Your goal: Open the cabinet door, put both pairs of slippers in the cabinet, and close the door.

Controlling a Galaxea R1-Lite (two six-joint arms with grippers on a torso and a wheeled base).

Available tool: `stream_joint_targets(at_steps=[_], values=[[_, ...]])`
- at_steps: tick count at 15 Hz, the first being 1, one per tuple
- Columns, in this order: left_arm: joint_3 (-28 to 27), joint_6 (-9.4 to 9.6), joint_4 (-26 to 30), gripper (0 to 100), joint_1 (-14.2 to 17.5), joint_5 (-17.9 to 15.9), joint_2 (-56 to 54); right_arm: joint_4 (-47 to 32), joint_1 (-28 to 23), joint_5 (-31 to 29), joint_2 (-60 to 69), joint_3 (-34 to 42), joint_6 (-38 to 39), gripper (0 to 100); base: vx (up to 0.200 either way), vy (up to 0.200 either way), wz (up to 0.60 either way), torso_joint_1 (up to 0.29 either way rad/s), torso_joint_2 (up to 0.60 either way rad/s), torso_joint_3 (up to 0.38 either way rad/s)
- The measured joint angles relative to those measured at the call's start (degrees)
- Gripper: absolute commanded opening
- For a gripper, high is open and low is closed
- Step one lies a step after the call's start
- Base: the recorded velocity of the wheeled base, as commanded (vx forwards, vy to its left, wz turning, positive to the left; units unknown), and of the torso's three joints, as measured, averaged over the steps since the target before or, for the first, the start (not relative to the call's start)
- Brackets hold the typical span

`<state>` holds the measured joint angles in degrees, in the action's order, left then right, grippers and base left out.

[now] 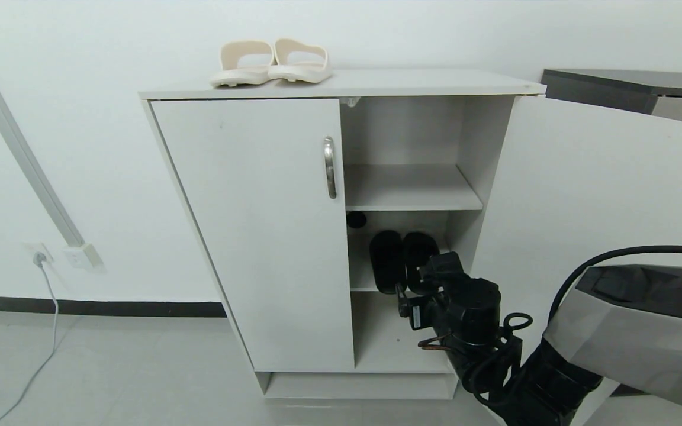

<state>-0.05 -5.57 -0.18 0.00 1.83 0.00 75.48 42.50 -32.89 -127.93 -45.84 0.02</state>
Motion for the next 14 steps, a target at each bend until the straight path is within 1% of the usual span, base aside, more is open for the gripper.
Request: stream_joint_targets(at_steps=[4,10,14], values=[[0.0,-0.01,0.0,0,0.0,0.0,0.0,0.0,0.1,0.5,0.0,0.0,0.0,100,0.000,0.000,0.00,0.000,0.00,0.000],[0.0,0.02,0.0,0,-0.1,-0.1,0.0,1.2,0.3,0.8,0.1,1.2,-0.1,100,0.000,0.200,0.00,0.005,0.00,0.007],[0.0,0.05,0.0,0,0.0,-0.1,0.0,2.1,1.9,7.4,4.9,7.4,-0.1,100,0.000,0.200,0.00,0.004,0.00,0.000]])
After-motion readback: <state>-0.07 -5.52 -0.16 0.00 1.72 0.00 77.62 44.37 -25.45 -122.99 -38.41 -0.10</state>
